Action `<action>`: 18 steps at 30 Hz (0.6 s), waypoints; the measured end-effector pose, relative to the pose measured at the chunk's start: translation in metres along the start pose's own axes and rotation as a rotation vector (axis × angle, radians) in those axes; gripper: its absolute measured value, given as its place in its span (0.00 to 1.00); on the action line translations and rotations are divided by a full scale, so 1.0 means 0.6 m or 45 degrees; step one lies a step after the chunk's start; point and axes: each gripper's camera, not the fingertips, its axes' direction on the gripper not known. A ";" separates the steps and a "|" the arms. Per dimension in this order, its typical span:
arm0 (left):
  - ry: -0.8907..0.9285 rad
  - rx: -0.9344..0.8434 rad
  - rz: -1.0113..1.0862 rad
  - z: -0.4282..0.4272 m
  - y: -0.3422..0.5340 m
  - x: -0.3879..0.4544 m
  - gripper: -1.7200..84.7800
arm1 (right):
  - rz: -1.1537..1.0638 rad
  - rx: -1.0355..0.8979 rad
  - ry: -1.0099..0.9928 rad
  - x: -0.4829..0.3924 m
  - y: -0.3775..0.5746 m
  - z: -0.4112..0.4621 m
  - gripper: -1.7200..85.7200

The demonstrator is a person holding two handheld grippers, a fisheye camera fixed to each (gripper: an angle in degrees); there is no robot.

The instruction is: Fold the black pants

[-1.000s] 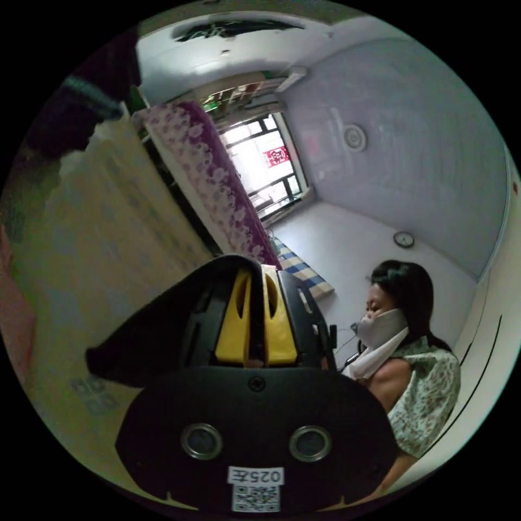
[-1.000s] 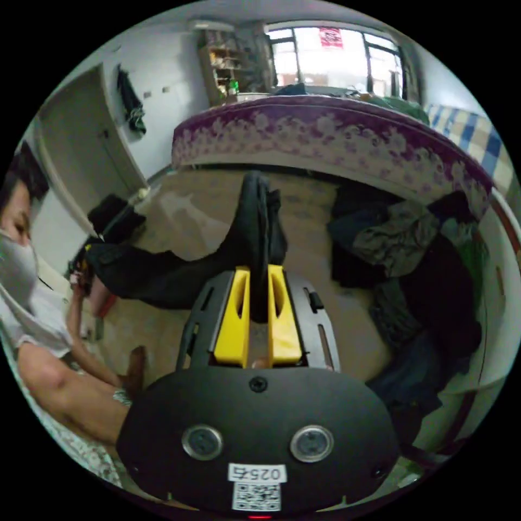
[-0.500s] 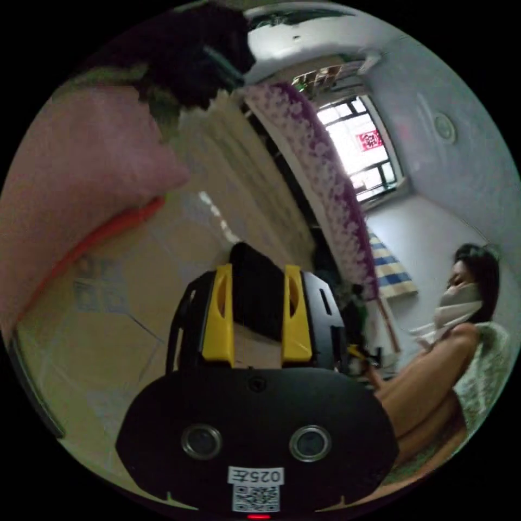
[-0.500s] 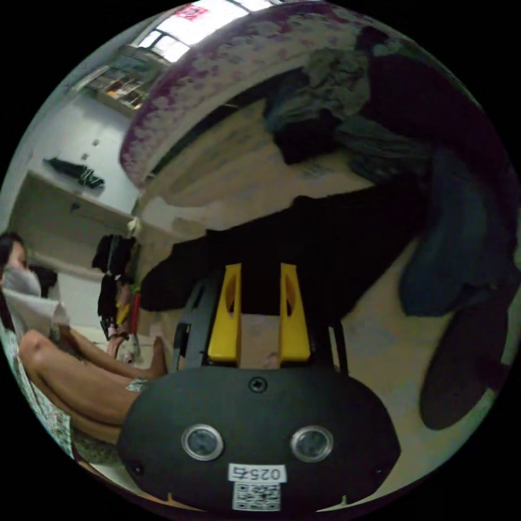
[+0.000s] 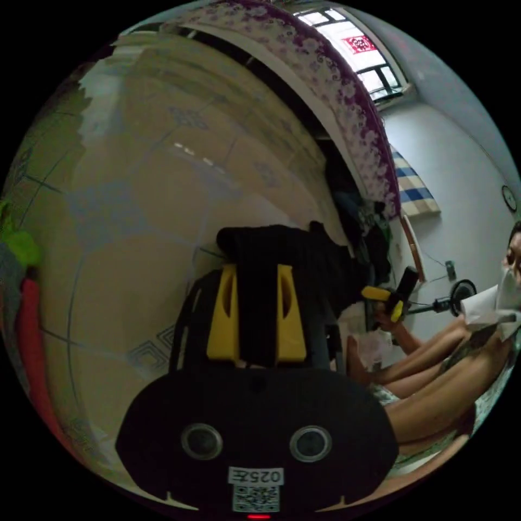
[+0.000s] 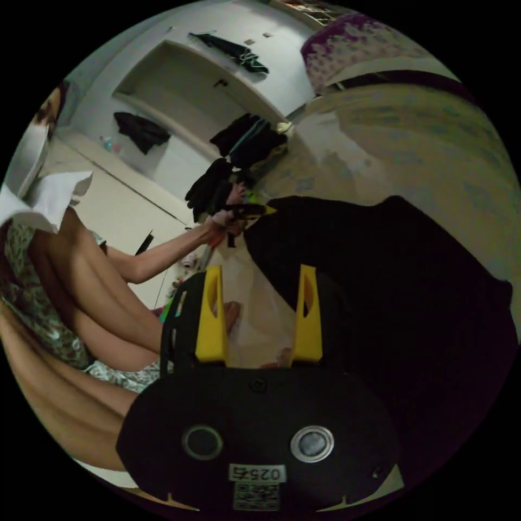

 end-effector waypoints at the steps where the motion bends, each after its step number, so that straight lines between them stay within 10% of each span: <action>1: 0.019 0.005 -0.010 -0.005 -0.006 0.004 0.07 | -0.016 0.008 0.018 -0.009 -0.002 0.010 0.26; 5: 0.486 0.164 -0.238 -0.045 -0.033 0.064 0.04 | -0.220 0.217 0.255 -0.088 -0.018 0.046 0.32; 14: 0.370 -0.097 0.165 -0.018 -0.139 0.340 0.01 | -0.323 0.123 1.118 -0.157 -0.113 0.165 0.30; 18: 1.208 -0.123 0.228 0.021 -0.159 0.343 0.02 | -0.266 0.077 0.907 -0.127 -0.133 0.134 0.11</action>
